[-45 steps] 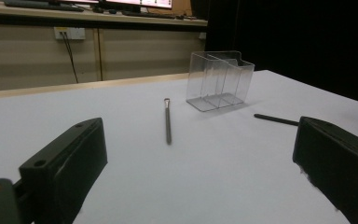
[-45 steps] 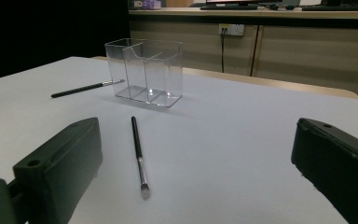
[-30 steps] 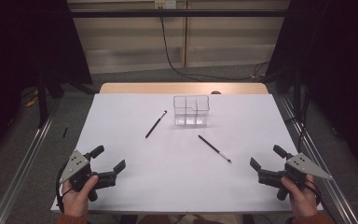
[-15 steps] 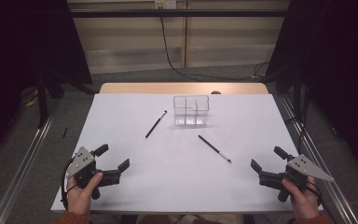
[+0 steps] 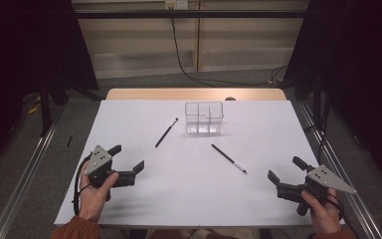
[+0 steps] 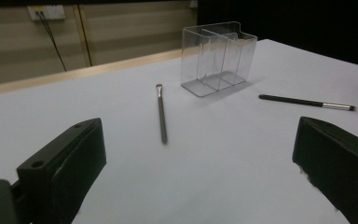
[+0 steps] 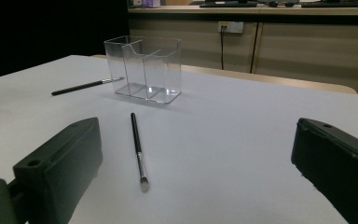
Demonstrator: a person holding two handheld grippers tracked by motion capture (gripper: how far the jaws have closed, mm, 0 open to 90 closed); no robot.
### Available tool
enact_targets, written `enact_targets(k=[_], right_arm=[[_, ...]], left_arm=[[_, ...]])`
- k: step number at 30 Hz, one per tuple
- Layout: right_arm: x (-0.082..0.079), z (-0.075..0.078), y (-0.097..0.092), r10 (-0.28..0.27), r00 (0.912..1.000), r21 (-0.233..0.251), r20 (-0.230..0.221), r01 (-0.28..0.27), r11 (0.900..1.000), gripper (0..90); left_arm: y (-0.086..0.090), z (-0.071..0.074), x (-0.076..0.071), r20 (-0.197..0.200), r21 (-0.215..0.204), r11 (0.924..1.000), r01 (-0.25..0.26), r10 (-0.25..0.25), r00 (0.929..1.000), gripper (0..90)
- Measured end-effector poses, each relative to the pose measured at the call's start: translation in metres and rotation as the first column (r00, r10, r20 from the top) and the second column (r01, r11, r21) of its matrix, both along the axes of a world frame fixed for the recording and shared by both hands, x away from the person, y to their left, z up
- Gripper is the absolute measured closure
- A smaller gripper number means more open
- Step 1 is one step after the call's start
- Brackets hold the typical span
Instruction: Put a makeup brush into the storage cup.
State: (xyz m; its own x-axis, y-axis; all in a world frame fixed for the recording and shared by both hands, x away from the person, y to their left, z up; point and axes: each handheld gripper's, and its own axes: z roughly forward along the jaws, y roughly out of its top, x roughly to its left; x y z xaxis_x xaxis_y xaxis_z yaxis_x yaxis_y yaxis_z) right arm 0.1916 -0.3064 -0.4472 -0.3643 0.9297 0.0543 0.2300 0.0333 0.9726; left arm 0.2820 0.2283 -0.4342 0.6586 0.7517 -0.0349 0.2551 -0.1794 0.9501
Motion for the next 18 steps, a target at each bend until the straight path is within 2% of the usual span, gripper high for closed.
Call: enact_targets(k=[4, 6, 12, 13, 18], right_arm=[[0.0, 0.0, 0.0, -0.001, 1.0, 0.001, -0.001, 0.001, 1.0, 1.1], [0.001, 0.0, 0.001, 0.001, 1.0, 0.001, -0.003, -0.001, 1.0, 1.1], [0.002, 0.0, 0.003, 0.012, 0.9999, -0.007, -0.001, -0.012, 0.9999, 1.1], [0.002, 0.0, 0.003, 0.009, 1.0, -0.007, -0.003, -0.009, 0.9999, 1.1], [0.004, 0.0, 0.003, 0.009, 0.9999, -0.006, -0.004, -0.009, 0.9999, 1.1]], left_arm=[[-0.003, 0.003, 0.008, -0.01, -0.03, 0.9995, 0.005, -0.005, 0.9999, 2.9], [-0.006, 0.004, 0.014, -0.012, -0.01, 0.9999, 0.011, -0.011, 0.9999, 4.6], [-0.007, 0.006, 0.025, -0.018, -0.025, 0.9997, 0.008, -0.008, 0.9998, 4.3], [-0.007, 0.005, 0.03, -0.016, -0.003, 1.0, -0.002, 0.002, 0.9999, 3.6], [-0.009, 0.002, 0.038, -0.034, 0.005, 1.0, -0.003, 0.003, 0.9994, 3.1]])
